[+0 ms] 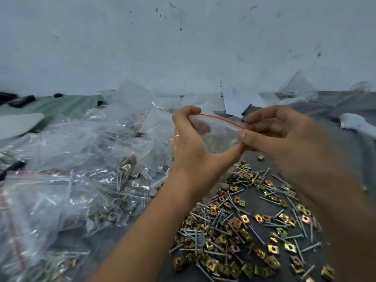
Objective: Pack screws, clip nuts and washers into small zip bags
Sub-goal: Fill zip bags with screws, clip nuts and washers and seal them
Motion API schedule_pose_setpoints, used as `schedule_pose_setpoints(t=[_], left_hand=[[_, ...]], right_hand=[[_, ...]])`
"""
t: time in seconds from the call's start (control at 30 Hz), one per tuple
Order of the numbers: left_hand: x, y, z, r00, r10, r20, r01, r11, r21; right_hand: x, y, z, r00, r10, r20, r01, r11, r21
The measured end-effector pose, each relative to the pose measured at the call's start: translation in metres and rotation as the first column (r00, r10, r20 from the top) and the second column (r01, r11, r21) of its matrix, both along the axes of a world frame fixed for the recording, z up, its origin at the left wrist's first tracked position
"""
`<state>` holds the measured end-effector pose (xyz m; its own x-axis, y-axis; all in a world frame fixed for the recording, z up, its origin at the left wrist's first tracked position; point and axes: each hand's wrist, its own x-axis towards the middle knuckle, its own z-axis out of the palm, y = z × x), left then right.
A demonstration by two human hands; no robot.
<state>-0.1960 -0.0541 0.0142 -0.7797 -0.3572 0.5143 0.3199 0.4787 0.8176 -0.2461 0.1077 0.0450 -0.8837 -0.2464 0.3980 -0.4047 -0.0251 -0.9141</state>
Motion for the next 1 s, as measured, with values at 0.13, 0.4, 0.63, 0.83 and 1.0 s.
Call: schedule_pose_setpoints(t=[0.13, 0.4, 0.63, 0.83, 1.0], left_hand=[[0.001, -0.005, 0.009, 0.988, -0.152, -0.008, 0.149, 0.956, 0.253], [0.004, -0.006, 0.010, 0.954, -0.299, 0.000, 0.282, 0.898, 0.338], [-0.001, -0.012, 0.001, 0.965, -0.244, -0.092, 0.260, 0.878, 0.401], [-0.002, -0.015, -0.001, 0.965, -0.246, -0.093, 0.253, 0.774, 0.580], [0.001, -0.025, 0.000, 0.971, -0.222, -0.086, 0.237, 0.873, 0.426]], right_hand=[[-0.008, 0.017, 0.002, 0.997, 0.004, -0.083, -0.012, 0.995, -0.101], [-0.009, 0.022, 0.002, 1.000, 0.004, -0.003, -0.005, 0.933, -0.360], [-0.012, 0.025, 0.002, 0.998, -0.032, -0.047, 0.013, 0.936, -0.352], [-0.013, 0.033, 0.004, 0.994, -0.074, -0.076, 0.044, 0.941, -0.337], [-0.014, 0.042, 0.008, 0.993, -0.038, -0.111, 0.000, 0.945, -0.326]])
